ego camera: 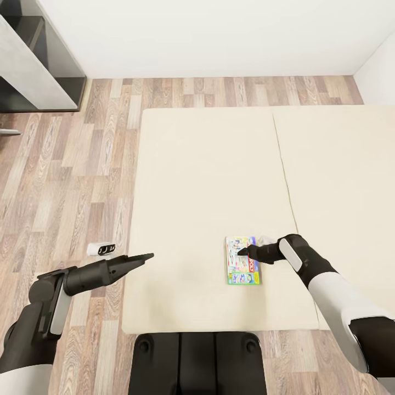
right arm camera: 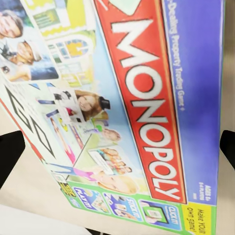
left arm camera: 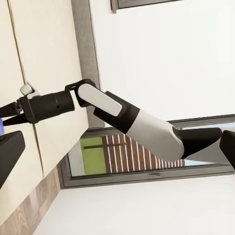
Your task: Put all the toys in the child's room - the three board games (two on the bed and one on the table), the two jigsaw puzzles on the table, and the tennis ball on the table - inside the toy box on the table in the child's room.
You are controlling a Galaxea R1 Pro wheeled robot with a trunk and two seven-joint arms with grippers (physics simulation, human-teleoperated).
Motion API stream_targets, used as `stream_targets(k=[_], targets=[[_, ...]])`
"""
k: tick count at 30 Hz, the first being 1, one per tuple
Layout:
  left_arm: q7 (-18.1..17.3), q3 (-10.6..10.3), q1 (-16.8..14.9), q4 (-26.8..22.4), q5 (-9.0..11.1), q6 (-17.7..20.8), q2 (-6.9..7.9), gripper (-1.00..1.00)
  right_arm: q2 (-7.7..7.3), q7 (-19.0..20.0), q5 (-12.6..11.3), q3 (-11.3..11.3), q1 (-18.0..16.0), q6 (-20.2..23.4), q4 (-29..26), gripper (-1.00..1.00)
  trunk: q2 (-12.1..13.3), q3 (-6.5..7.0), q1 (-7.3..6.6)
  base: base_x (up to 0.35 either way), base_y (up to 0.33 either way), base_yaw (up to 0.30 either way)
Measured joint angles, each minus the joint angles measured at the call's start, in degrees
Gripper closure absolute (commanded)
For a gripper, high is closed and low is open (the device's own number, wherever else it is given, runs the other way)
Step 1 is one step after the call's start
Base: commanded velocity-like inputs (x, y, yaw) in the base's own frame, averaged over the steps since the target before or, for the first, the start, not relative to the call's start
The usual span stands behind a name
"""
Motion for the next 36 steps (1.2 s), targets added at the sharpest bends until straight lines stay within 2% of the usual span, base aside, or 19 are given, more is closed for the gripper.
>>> stream_targets(k=[13, 36], targets=[[0.0, 0.0, 0.0, 0.0, 0.0, 0.0, 0.18, -1.0, 0.0, 0.0, 0.0, 0.0, 0.0, 0.0, 0.0, -1.0, 0.0, 0.0, 0.0, 0.0, 0.018, 0.0], [0.0, -0.1, 0.0, 0.1, 0.0, 0.0, 0.18, -1.0, 0.0, 0.0, 0.1, 0.0, 0.0, 0.0, 0.0, -1.0, 0.0, 0.0, 0.0, 0.0, 0.218, 0.0]])
